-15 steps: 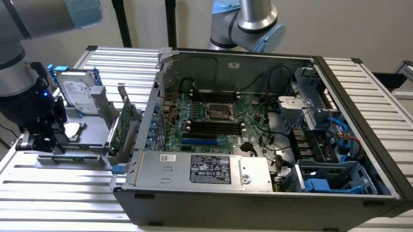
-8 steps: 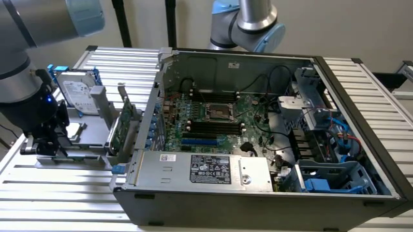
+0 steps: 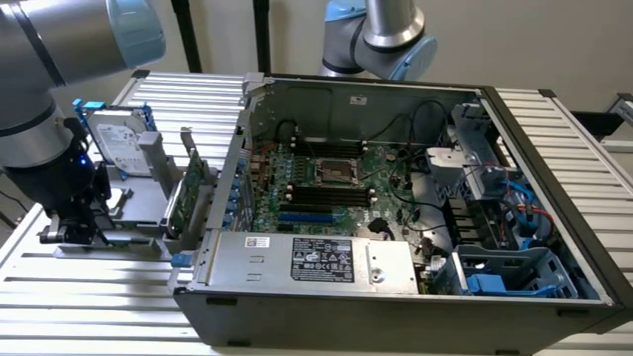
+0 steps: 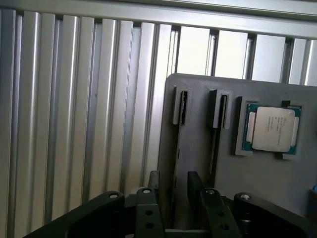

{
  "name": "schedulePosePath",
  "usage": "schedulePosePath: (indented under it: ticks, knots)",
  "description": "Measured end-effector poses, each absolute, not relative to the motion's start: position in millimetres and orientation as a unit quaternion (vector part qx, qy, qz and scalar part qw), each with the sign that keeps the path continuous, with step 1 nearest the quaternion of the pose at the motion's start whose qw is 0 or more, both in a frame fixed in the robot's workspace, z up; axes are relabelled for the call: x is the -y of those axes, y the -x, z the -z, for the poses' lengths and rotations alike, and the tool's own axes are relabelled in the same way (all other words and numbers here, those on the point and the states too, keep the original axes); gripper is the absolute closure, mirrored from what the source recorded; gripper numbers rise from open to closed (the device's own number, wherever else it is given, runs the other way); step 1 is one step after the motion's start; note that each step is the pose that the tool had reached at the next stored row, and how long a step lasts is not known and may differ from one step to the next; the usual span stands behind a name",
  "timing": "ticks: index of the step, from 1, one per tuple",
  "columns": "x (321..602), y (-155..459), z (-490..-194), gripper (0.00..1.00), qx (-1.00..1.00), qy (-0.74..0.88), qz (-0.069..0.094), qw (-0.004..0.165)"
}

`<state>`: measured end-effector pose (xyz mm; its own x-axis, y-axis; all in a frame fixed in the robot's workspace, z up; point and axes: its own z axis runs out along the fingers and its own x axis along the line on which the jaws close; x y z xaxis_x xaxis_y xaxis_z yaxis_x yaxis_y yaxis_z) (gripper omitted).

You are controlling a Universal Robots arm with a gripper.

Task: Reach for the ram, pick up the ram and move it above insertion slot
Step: 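Pick up the ram and move it above insertion slot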

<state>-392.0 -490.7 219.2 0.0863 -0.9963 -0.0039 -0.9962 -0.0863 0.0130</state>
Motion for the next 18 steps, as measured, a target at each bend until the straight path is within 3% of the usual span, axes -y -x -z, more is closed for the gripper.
schedulePosePath:
  ticks: [18]
  knots:
    - [488.7,390.7,-200.3,0.64,0.676,-0.737,0.011,-0.001]
